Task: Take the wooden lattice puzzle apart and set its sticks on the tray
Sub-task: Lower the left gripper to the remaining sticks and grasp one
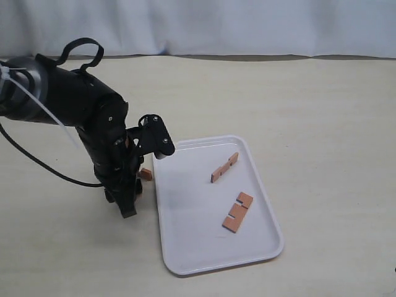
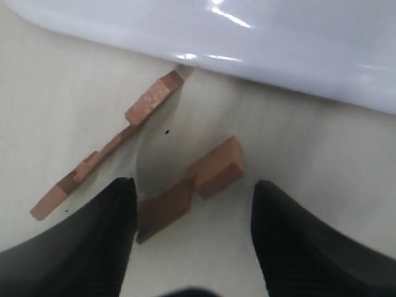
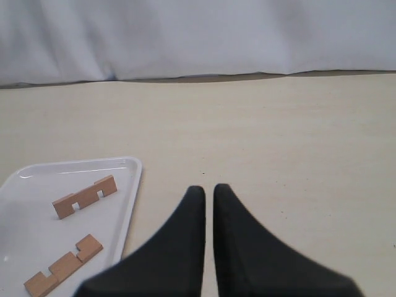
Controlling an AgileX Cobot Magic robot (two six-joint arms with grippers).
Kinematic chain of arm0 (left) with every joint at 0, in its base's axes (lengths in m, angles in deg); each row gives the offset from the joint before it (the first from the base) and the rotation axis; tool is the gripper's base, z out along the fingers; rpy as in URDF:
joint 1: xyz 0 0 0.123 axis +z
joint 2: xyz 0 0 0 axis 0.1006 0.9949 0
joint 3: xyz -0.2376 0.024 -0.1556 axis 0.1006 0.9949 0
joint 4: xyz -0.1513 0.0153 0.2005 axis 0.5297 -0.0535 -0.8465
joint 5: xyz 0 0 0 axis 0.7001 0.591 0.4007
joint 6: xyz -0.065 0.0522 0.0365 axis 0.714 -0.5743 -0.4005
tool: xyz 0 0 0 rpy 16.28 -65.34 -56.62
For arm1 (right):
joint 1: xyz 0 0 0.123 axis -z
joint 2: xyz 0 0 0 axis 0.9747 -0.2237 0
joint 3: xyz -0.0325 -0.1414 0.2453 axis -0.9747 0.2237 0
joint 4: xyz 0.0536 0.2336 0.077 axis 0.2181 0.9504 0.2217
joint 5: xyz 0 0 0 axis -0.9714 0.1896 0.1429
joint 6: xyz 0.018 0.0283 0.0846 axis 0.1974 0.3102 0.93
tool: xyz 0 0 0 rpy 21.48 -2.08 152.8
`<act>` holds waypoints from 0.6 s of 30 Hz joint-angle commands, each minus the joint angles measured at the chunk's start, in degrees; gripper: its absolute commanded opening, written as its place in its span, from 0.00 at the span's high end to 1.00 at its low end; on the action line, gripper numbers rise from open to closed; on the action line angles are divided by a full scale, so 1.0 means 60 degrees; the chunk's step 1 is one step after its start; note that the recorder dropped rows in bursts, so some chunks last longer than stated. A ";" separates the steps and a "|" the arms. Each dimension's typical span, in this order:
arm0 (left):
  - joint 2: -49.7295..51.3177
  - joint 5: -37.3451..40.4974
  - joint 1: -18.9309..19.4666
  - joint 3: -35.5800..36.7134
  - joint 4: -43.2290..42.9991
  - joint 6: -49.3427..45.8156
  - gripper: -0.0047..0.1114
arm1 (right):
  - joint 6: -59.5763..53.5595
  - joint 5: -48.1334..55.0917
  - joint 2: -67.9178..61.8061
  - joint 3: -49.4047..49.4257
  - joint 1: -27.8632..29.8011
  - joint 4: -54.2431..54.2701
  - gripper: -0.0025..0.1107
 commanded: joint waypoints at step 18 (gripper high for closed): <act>0.0022 -0.0250 0.0020 -0.0057 -0.0100 -0.0253 0.96 | -0.0010 -0.0051 0.0038 0.0033 -0.0035 -0.0001 0.94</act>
